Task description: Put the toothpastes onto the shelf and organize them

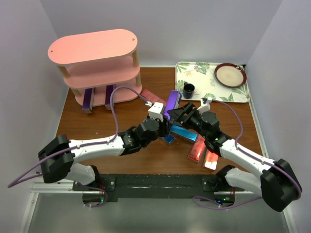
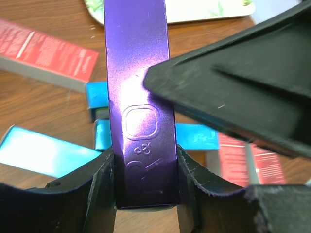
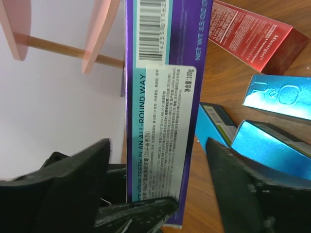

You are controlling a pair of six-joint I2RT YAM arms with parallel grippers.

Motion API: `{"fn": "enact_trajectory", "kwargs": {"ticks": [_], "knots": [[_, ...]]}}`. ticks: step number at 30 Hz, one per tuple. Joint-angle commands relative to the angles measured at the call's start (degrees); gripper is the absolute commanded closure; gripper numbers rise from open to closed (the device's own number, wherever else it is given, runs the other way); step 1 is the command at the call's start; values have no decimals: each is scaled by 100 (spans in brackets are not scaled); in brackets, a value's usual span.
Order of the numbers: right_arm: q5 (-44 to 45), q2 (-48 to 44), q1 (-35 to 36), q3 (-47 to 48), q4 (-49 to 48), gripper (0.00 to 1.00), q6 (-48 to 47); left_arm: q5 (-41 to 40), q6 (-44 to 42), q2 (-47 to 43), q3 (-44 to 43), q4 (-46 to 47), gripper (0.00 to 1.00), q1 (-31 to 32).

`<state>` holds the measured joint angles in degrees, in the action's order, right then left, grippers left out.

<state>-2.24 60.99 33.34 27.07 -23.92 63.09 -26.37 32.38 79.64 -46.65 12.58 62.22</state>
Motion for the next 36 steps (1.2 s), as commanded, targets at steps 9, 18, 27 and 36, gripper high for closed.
{"fn": "enact_trajectory", "kwargs": {"ticks": [9,18,27,36], "knots": [[803,-526,-3,562,1275,1,-1016,-1229,-399,-738,543,-589,87,-209],[1296,-1062,-21,677,2119,1,-1851,-888,-583,-1397,947,-1662,88,-1359],[1920,-1528,-30,563,2550,1,-2617,-527,-856,-872,535,-1628,88,-2432],[1999,-1863,-47,308,2559,1,-3118,-395,-1445,596,-581,-951,89,-3118]]}}
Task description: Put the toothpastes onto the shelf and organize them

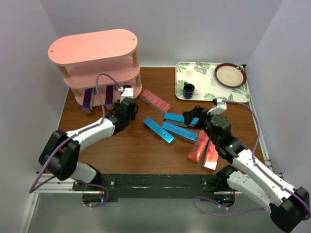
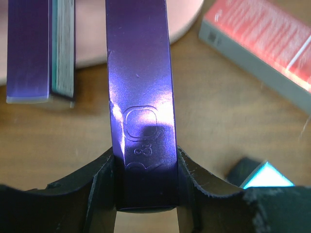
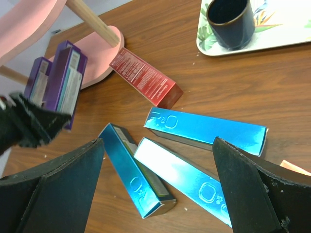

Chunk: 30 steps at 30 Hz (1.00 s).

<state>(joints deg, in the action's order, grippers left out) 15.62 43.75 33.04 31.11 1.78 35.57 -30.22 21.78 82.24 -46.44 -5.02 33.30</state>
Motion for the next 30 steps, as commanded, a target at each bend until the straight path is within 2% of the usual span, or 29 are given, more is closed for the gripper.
{"fn": "enact_trajectory", "kwargs": {"ticks": [1,9,14,30], "knots": [[196,-156,-34,-114,-20,1,-393,16,-411,450,-699,818,89,-288],[91,-235,-61,-185,-55,1,-657,227,-631,1514,-1438,1134,88,-640],[12,-209,-87,-211,-73,1,-709,218,-710,1909,-1649,1301,84,-728],[-191,-129,-113,-202,-55,1,-710,297,-702,2218,-1808,1583,71,-834]]}}
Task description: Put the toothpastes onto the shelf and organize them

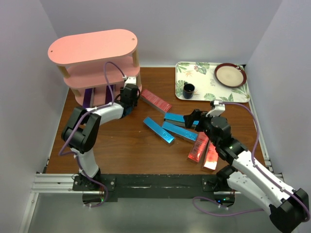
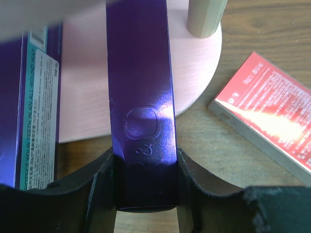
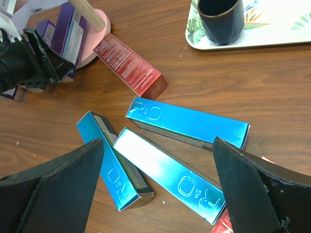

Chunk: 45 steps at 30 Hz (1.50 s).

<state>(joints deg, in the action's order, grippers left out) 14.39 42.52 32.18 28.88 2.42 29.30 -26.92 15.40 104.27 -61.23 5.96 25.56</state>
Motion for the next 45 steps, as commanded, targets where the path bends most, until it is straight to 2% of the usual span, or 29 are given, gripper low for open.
{"fn": "enact_trajectory", "kwargs": {"ticks": [1,15,31,39,45], "knots": [[-68,-16,-19,21,-110,1,-74,-24,-63,32,-337,485,70,-77],[-147,-95,-28,21,39,1,-82,108,77,138,-328,468,58,-157],[-261,-156,-28,91,172,1,-65,187,200,-73,-214,380,29,-166],[-367,-157,-28,205,338,1,-240,371,402,-793,-38,-58,15,-157],[-701,-43,-28,346,461,1,-355,783,666,-1654,304,-542,10,-130]]}}
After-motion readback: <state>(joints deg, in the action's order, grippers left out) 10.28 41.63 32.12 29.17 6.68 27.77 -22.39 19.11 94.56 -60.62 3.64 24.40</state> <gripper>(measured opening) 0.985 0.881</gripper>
